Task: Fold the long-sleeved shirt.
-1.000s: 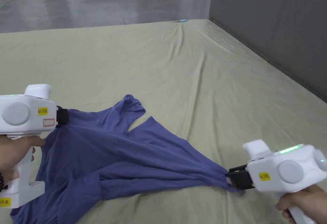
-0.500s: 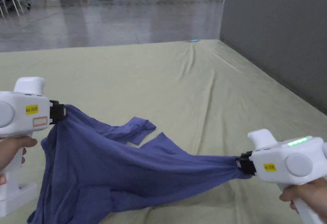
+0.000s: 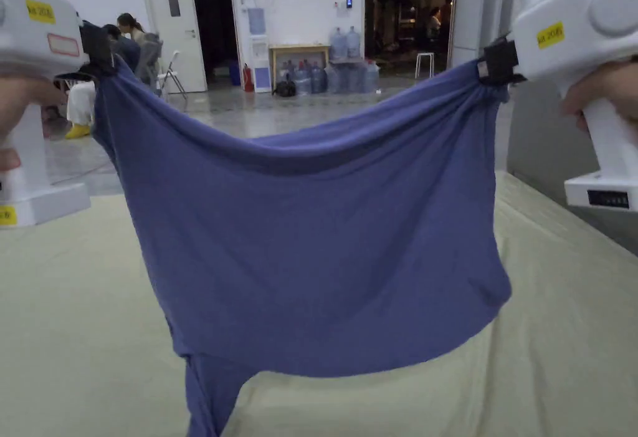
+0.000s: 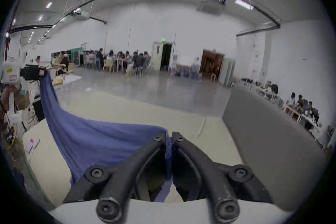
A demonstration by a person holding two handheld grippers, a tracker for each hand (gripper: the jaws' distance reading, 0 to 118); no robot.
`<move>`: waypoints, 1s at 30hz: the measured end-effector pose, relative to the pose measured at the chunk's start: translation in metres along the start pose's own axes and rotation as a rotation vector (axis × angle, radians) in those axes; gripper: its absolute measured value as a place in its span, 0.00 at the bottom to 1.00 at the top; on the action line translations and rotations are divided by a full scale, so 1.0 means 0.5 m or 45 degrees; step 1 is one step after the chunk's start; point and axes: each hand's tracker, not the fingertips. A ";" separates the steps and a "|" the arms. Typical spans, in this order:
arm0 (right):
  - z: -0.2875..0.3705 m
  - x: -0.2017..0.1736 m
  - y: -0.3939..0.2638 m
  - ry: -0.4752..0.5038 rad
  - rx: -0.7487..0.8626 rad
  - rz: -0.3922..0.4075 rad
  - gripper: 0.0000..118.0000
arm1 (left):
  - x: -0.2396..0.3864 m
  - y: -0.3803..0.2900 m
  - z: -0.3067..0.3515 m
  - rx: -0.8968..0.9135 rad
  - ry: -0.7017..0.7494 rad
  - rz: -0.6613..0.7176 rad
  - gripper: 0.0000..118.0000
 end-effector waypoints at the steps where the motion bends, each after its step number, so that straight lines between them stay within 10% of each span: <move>1: -0.011 0.005 0.047 -0.017 0.025 -0.014 0.01 | -0.006 0.038 -0.010 0.000 0.004 0.037 0.00; 16: -0.071 0.086 0.360 -0.278 0.186 -0.112 0.01 | 0.045 0.349 -0.039 0.255 0.065 -0.009 0.00; 30: -0.288 0.088 0.059 -0.178 -0.075 -0.243 0.01 | 0.021 0.022 -0.239 -0.033 0.047 -0.005 0.00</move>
